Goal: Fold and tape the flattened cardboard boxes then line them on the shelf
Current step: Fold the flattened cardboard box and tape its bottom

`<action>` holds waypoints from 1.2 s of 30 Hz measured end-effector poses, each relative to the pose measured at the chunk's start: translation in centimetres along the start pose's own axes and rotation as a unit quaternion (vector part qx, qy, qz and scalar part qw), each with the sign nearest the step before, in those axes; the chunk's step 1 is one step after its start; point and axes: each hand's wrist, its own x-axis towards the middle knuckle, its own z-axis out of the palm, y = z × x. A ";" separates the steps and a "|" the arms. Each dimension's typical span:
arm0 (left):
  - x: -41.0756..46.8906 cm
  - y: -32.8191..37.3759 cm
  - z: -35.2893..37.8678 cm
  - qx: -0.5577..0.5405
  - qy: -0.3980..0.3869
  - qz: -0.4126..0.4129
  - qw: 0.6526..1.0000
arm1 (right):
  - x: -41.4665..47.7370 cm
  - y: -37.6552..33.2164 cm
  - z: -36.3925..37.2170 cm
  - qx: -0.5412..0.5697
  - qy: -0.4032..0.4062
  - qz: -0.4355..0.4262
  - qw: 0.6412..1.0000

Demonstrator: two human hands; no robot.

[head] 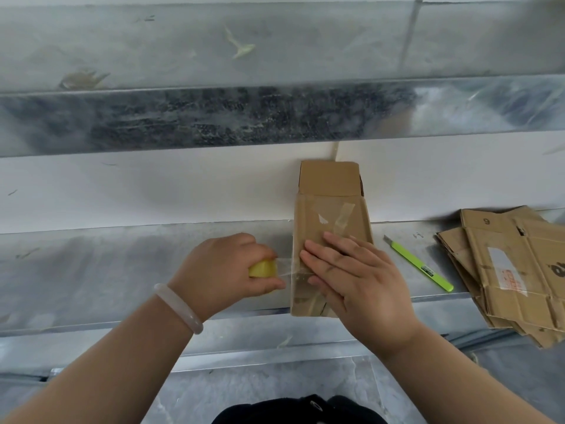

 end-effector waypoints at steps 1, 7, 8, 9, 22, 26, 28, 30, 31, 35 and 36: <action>0.2 0.2 -0.4 0.012 -0.028 -0.012 0.999 | 0.0 0.1 0.0 0.001 -0.001 0.000 1.000; 0.5 -0.4 -0.2 0.057 -0.096 -0.018 0.994 | -0.2 0.1 0.1 0.004 -0.001 0.003 1.000; 0.3 -0.7 0.0 0.029 -0.087 -0.019 0.996 | -0.2 0.1 0.1 0.004 0.000 0.006 1.000; 0.1 -0.9 0.2 -0.015 -0.074 -0.021 0.997 | -0.2 0.1 0.1 0.005 0.002 0.008 1.000; -1.6 -0.7 2.3 -0.342 0.114 -0.059 0.931 | -0.2 0.4 -0.1 0.012 0.008 0.009 1.000; -1.1 -0.1 2.7 -0.336 0.112 -0.073 0.932 | -0.4 0.5 -0.1 0.010 -0.009 -0.005 1.000; -0.8 0.5 2.8 -0.340 0.124 -0.081 0.929 | -0.2 0.7 -0.6 0.041 -0.014 -0.026 0.999; -0.6 0.9 2.8 -0.347 0.140 -0.086 0.924 | -0.4 1.2 -1.6 0.120 0.002 -0.021 0.993; -0.5 1.0 2.7 -0.349 0.144 -0.083 0.922 | -0.8 1.7 -2.1 0.155 0.027 0.022 0.987; -0.7 1.4 2.7 -0.350 0.135 -0.082 0.923 | -3.5 6.6 -2.4 0.141 0.040 0.427 0.892; -0.8 1.4 2.7 -0.351 0.132 -0.091 0.922 | -4.4 8.5 -1.7 0.083 -0.059 0.494 0.864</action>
